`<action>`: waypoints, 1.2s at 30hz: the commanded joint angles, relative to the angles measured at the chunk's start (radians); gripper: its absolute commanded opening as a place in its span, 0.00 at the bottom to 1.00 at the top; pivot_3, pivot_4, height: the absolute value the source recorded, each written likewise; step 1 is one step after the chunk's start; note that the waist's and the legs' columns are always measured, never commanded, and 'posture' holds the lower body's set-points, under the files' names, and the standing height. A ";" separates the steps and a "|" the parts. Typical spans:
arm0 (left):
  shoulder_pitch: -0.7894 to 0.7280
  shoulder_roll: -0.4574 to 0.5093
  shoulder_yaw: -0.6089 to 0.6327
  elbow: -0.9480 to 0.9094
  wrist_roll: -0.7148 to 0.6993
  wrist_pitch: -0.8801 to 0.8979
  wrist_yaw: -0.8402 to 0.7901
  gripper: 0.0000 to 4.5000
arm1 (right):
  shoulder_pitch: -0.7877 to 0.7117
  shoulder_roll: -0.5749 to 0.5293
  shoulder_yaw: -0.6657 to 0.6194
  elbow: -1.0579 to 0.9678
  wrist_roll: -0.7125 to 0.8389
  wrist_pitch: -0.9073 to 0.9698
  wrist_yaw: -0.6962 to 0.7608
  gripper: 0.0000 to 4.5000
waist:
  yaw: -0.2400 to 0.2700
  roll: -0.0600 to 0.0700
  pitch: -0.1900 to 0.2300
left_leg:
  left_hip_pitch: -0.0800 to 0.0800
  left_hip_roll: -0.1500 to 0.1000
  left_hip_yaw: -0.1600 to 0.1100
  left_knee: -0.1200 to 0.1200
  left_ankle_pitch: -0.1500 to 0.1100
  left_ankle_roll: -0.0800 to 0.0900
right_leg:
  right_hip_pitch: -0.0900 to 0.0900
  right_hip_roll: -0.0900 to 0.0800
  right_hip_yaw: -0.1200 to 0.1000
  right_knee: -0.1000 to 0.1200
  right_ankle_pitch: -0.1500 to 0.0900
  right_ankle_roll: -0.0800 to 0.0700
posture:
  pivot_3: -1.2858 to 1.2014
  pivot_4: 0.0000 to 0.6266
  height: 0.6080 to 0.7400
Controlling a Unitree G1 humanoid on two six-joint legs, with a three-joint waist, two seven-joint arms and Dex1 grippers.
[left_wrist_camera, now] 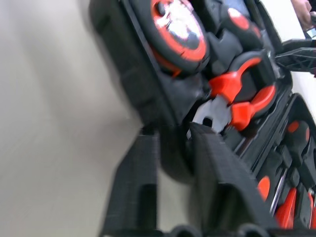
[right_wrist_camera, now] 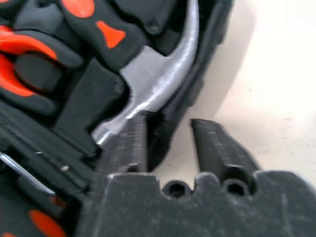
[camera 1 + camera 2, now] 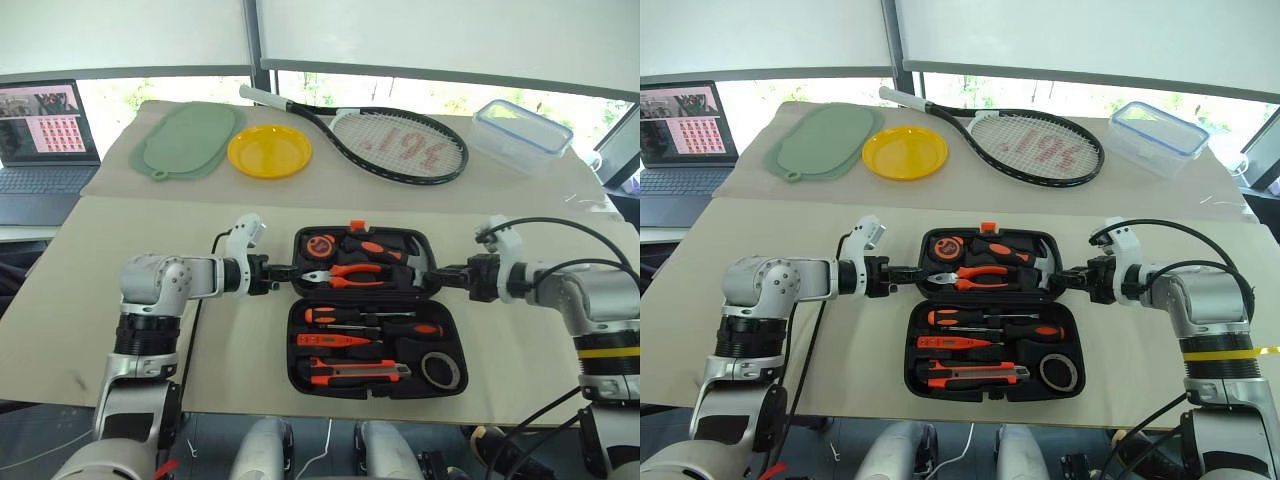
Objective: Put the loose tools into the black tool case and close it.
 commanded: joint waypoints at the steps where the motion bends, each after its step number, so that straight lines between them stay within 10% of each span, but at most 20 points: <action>1: -0.001 0.001 -0.030 -0.004 0.019 -0.018 0.010 0.00 | -0.005 0.000 -0.008 -0.019 0.002 -0.021 0.003 0.02 | 0.000 0.000 0.000 | 0.001 0.000 0.000 0.000 0.000 0.000 | 0.001 0.000 0.000 0.000 0.000 -0.001 | 0.52 0.24 0.99; 11: 0.034 0.027 -0.065 -0.124 -0.012 -0.091 -0.059 0.00 | 0.014 0.020 -0.066 -0.112 0.030 -0.064 -0.018 0.02 | -0.001 0.000 0.000 | 0.001 0.001 0.000 0.000 0.001 -0.001 | -0.001 0.000 0.001 0.002 0.001 -0.001 | 0.52 0.24 0.99; 21: 0.134 0.062 -0.207 -0.339 0.241 -0.613 -0.054 0.00 | 0.069 0.041 -0.058 -0.301 -0.089 -0.286 -0.123 0.02 | 0.002 0.000 0.000 | -0.004 0.001 0.000 -0.001 0.001 -0.001 | -0.005 0.000 0.001 0.000 0.002 -0.001 | 0.52 0.24 0.99; 36: 0.504 0.028 -0.143 -0.390 0.492 -1.152 0.106 0.00 | 0.519 0.125 -0.112 -0.523 -0.247 -0.708 -0.226 0.02 | -0.001 0.000 0.000 | -0.002 0.003 0.002 -0.002 0.000 0.000 | -0.003 0.000 0.000 -0.002 0.001 -0.001 | 0.52 0.24 0.99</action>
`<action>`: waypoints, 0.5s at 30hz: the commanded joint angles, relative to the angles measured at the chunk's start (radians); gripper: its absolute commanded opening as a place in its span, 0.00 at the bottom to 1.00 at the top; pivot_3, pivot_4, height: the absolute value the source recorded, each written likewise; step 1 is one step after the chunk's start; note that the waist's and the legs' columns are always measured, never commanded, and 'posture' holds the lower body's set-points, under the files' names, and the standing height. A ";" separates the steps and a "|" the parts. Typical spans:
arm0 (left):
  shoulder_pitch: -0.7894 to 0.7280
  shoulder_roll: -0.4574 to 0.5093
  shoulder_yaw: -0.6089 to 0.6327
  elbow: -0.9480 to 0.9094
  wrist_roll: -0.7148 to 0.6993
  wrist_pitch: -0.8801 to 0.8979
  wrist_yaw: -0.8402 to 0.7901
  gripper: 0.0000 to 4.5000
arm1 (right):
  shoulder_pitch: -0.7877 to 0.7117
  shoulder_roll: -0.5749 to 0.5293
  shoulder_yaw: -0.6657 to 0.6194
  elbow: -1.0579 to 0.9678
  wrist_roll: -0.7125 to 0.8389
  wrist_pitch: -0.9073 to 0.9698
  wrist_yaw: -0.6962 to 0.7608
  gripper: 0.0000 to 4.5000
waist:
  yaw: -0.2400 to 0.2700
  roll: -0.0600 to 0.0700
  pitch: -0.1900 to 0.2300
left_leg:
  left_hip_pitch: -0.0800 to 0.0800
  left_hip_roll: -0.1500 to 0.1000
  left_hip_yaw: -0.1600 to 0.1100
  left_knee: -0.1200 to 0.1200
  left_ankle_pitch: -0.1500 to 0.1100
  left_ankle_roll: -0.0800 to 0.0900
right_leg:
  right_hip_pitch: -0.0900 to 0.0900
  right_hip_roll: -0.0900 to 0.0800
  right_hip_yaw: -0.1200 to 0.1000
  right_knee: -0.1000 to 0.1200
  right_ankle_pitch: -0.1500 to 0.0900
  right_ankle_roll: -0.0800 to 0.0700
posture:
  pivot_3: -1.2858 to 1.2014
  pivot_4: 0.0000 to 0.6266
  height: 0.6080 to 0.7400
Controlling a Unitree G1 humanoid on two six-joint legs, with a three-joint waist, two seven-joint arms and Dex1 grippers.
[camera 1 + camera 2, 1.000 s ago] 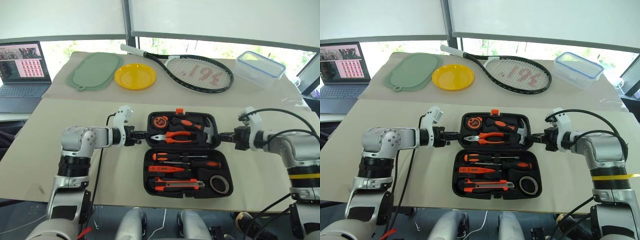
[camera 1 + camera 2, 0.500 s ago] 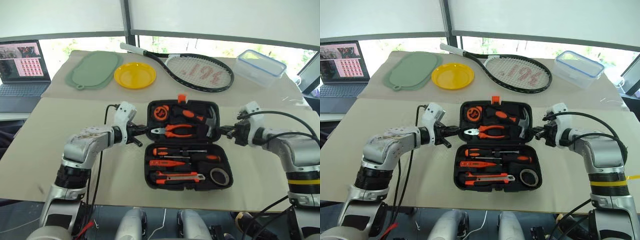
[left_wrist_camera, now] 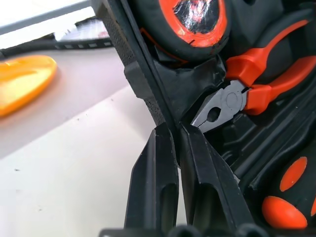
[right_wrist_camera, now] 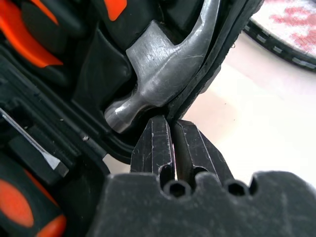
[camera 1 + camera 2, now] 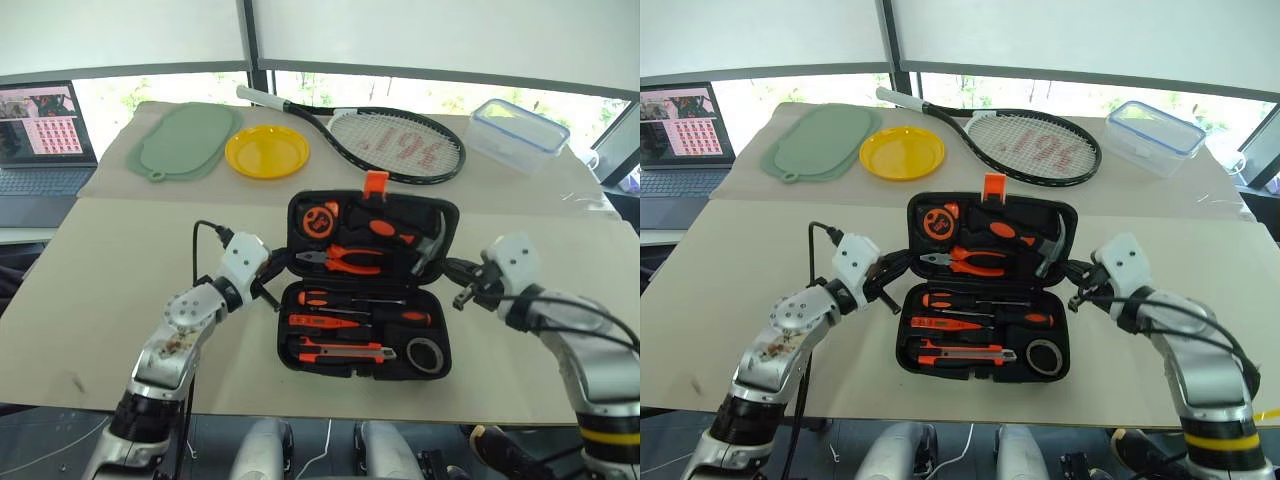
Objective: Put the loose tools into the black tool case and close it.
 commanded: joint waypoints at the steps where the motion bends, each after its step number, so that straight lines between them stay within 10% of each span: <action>1: 0.054 0.004 0.041 -0.051 0.047 -0.090 0.043 0.00 | 0.080 0.017 0.011 -0.041 -0.078 -0.173 -0.027 0.02 | 0.000 0.000 0.000 | 0.000 0.000 0.000 0.000 0.000 0.000 | 0.000 0.000 0.000 0.000 0.000 0.000 | 0.52 0.24 0.99; 10: 0.218 -0.012 0.192 -0.206 -0.011 -0.012 0.121 0.63 | 0.299 0.030 -0.091 -0.096 -0.107 -0.448 -0.017 0.61 | -0.007 0.000 0.000 | 0.002 0.001 0.000 0.000 0.000 0.000 | 0.001 0.000 0.000 0.001 0.000 0.000 | 0.52 0.24 0.99; 15: 0.275 -0.016 0.269 -0.270 -0.123 0.171 0.119 1.00 | 0.319 0.029 -0.196 -0.177 0.120 -0.166 -0.030 0.98 | -0.002 0.000 0.000 | 0.004 0.002 0.000 0.001 0.000 0.000 | 0.003 -0.001 0.000 0.002 -0.001 0.000 | 0.52 0.24 0.99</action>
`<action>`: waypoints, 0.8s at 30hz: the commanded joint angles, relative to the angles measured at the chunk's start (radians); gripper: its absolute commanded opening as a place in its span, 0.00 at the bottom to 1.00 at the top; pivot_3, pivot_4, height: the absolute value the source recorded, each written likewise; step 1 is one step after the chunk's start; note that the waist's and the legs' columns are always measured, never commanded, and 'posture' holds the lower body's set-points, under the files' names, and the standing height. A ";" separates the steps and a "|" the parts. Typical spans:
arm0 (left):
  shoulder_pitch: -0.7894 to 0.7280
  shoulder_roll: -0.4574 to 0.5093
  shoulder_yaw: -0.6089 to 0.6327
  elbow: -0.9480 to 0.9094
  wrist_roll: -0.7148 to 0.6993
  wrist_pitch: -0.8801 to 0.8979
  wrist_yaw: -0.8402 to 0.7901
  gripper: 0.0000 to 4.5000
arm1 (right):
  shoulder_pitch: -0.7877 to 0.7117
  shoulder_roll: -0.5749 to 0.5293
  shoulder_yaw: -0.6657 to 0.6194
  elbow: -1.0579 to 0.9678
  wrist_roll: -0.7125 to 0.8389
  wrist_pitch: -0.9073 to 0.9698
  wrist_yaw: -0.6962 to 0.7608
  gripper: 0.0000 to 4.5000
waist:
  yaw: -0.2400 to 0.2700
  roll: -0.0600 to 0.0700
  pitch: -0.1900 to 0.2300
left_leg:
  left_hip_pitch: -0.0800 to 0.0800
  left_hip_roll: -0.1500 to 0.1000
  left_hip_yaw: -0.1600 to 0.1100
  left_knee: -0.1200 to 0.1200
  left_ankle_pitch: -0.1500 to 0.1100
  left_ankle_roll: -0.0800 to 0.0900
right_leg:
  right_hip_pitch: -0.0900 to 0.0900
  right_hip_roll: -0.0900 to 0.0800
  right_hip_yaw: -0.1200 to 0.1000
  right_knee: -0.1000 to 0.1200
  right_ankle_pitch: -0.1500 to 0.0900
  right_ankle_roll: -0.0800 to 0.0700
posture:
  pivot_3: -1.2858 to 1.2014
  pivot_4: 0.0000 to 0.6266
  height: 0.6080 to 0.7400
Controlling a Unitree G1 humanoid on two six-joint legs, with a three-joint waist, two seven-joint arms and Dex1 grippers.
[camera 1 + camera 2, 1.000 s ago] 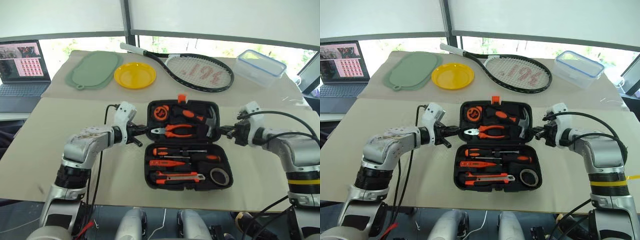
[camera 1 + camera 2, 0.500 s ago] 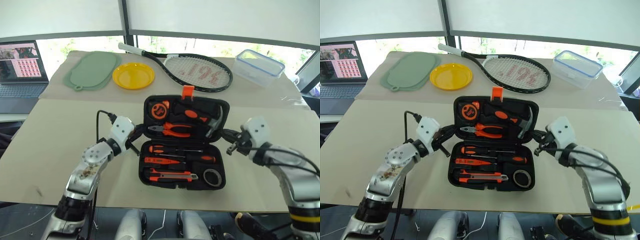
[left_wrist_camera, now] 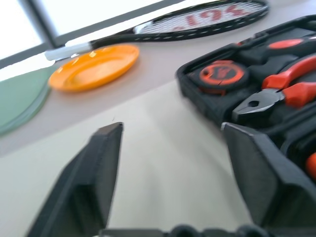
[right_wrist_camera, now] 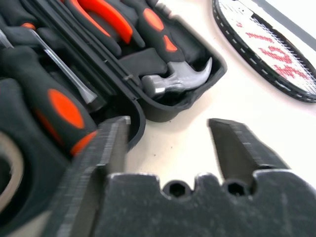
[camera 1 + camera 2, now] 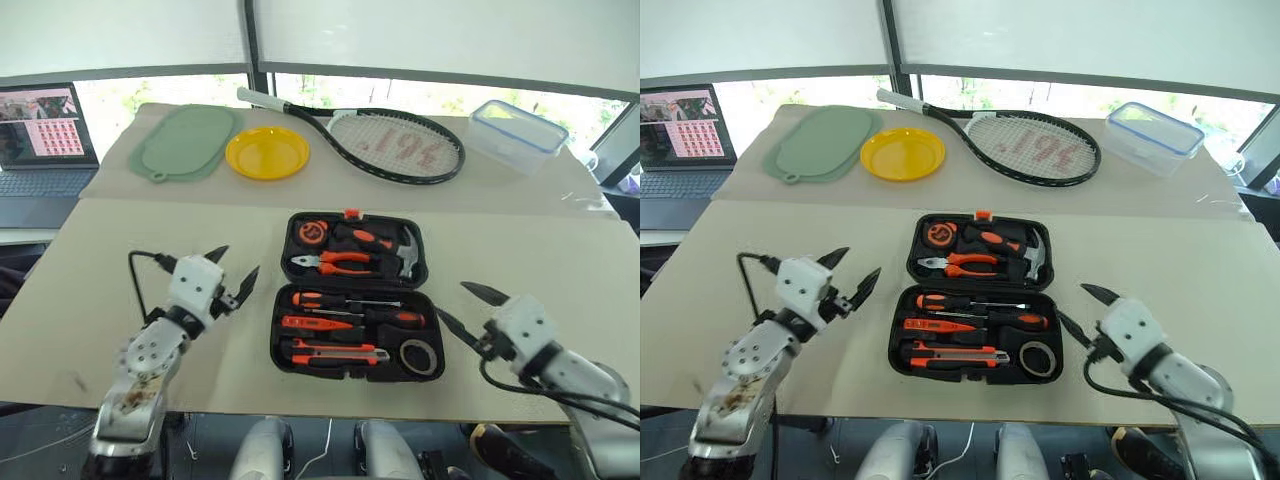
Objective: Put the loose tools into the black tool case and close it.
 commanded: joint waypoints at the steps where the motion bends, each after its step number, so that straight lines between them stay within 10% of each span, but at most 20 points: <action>1: -0.041 -0.016 0.043 -0.037 -0.127 0.164 0.007 1.00 | -0.080 -0.011 -0.063 -0.048 0.187 0.246 -0.040 1.00 | 0.002 0.000 0.000 | 0.001 0.000 0.000 0.000 0.000 0.000 | 0.001 0.000 0.000 0.000 0.000 0.000 | 0.52 0.24 0.99; 10: -0.479 -0.012 0.129 0.283 -0.473 0.834 0.001 1.00 | -0.543 -0.185 0.065 0.224 0.423 0.910 -0.012 1.00 | 0.006 -0.001 0.000 | 0.003 -0.002 -0.002 0.000 0.004 -0.001 | 0.001 0.003 -0.001 0.002 0.001 -0.003 | 0.52 0.24 0.99; 20: -0.703 -0.058 0.032 0.514 -0.445 0.927 -0.003 1.00 | -0.785 -0.100 0.162 0.453 0.400 1.061 -0.032 1.00 | 0.005 -0.001 0.000 | -0.004 -0.004 -0.002 -0.001 0.003 -0.001 | -0.003 0.002 -0.001 -0.001 0.001 -0.001 | 0.52 0.24 0.99; 24: -0.733 -0.071 0.002 0.567 -0.412 0.906 0.006 1.00 | -0.819 -0.079 0.181 0.505 0.375 1.048 -0.035 0.77 | 0.008 -0.001 0.000 | -0.004 -0.005 -0.003 0.000 0.003 -0.001 | -0.002 0.001 -0.002 -0.001 0.001 0.000 | 0.52 0.24 0.99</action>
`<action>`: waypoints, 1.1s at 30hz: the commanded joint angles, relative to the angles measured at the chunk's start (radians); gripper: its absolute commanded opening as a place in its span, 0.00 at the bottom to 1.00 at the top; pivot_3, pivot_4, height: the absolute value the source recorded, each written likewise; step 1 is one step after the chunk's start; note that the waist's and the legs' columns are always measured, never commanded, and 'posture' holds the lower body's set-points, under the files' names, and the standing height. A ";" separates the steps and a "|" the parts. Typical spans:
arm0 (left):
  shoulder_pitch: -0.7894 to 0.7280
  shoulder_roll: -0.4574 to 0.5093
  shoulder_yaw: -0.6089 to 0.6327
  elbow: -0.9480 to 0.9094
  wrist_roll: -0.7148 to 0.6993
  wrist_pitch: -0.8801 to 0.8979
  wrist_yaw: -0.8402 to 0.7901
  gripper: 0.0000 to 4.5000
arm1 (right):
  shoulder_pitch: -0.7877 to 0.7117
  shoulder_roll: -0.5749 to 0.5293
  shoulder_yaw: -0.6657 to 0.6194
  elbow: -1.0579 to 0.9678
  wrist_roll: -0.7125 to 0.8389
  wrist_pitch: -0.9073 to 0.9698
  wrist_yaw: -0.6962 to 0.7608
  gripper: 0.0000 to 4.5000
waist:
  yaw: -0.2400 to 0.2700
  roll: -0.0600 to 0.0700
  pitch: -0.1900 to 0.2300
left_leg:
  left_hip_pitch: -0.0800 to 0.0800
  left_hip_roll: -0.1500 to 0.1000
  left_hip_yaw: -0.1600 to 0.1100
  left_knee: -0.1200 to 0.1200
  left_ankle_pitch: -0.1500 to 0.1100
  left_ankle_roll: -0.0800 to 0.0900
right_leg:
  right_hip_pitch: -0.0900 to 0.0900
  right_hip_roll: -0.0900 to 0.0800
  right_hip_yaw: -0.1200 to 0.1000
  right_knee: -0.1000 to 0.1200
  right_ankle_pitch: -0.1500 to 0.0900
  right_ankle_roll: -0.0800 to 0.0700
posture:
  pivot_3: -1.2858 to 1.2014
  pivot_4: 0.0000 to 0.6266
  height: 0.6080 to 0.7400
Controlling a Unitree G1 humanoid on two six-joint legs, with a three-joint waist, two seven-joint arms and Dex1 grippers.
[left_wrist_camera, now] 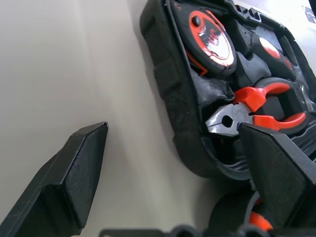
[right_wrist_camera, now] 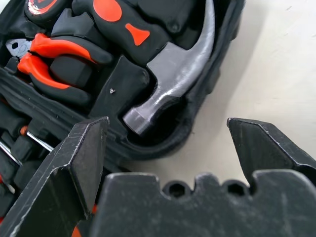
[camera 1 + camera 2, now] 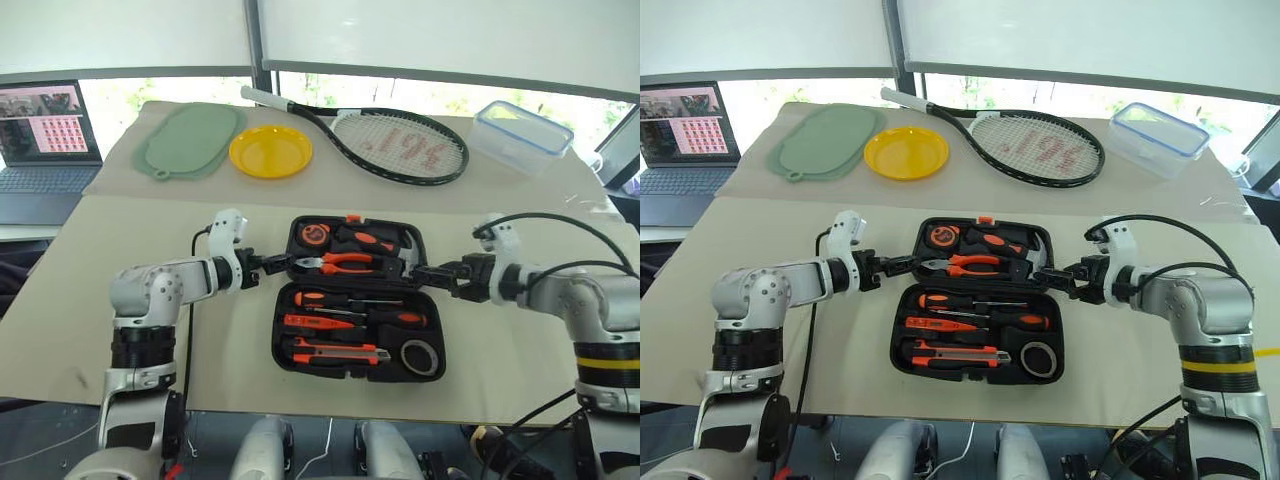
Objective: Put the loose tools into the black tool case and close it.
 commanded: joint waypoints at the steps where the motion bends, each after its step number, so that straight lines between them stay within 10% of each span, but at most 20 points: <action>1: -0.029 -0.013 -0.035 0.043 0.033 -0.023 0.001 1.00 | -0.040 0.007 -0.009 0.025 -0.017 -0.008 -0.003 0.69 | -0.001 0.000 0.000 | 0.000 0.000 0.000 0.000 0.000 0.000 | 0.000 0.000 0.000 0.000 0.000 0.000 | 0.52 0.24 0.99; 10: -0.058 -0.034 -0.025 0.086 0.039 -0.027 -0.014 0.33 | -0.050 0.035 -0.009 0.023 -0.028 -0.010 0.005 0.02 | -0.004 0.000 0.000 | 0.000 0.000 0.000 0.000 0.000 0.000 | 0.000 0.001 0.000 0.000 0.000 0.000 | 0.52 0.24 0.99; 14: -0.045 -0.027 -0.032 0.064 0.033 -0.014 -0.028 0.01 | -0.045 0.038 -0.015 0.015 -0.031 -0.013 0.002 0.00 | -0.005 0.001 0.000 | 0.001 0.001 -0.001 0.000 0.000 0.000 | 0.001 0.000 0.000 0.002 0.000 0.000 | 0.52 0.24 0.99; 21: -0.030 -0.021 -0.057 0.002 0.027 -0.043 -0.065 0.01 | -0.035 0.044 -0.012 -0.029 -0.045 -0.067 0.004 0.00 | -0.008 0.001 -0.001 | 0.002 0.001 0.000 0.000 0.000 -0.001 | 0.000 0.000 0.001 0.002 0.000 0.000 | 0.52 0.24 0.99; 33: 0.187 0.001 -0.262 -0.165 0.368 -0.834 -0.136 0.01 | 0.121 0.053 0.052 -0.200 -0.320 -0.595 -0.028 0.00 | -0.002 0.001 0.000 | -0.002 0.001 0.001 -0.001 0.000 -0.001 | -0.003 -0.001 0.001 0.000 0.001 0.000 | 0.52 0.24 0.99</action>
